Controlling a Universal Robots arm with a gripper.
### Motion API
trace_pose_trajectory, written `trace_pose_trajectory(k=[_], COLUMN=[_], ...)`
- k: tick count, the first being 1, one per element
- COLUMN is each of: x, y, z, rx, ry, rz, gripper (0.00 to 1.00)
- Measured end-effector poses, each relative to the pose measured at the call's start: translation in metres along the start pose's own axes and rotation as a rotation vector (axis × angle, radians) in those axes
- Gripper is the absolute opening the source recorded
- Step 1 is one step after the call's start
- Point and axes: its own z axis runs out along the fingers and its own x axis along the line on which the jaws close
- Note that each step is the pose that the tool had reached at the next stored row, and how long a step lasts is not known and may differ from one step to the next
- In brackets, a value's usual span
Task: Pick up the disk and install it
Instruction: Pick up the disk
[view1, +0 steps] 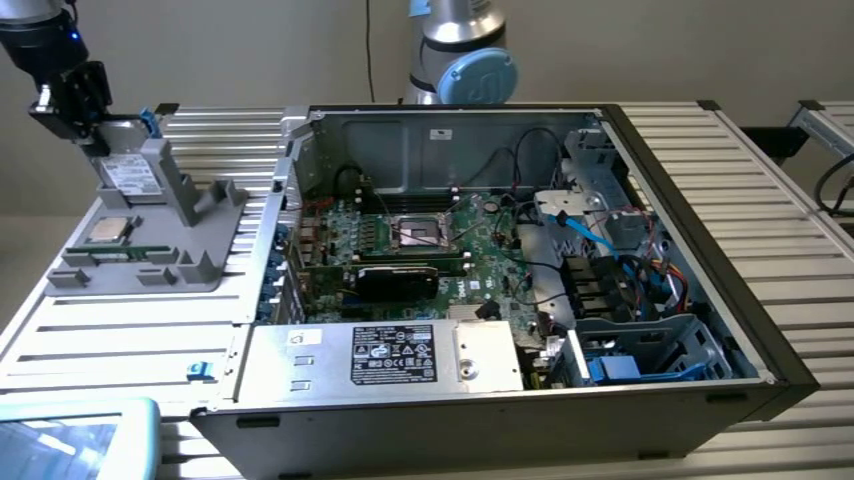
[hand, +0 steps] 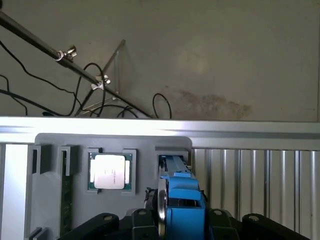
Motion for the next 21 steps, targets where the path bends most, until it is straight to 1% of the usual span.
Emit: trace_pose_trajectory(k=[1,6,10,14,18,21], x=[0.0,0.0,0.0,0.0,0.0,0.0], y=[0.0,0.0,0.0004,0.0005,0.0011,0.0015], z=[0.0,-0.0002,-0.0078,-0.0116,-0.0257,-0.0361], rx=[0.0,0.0002,0.0006,0.0019,0.0039,0.0075], ry=[0.0,0.0,-0.0001,0.0,0.0,0.0], rz=[0.0,0.0,0.0,0.0,0.0,0.0], gripper=[0.38,0.37,0.37,0.37,0.37,0.37])
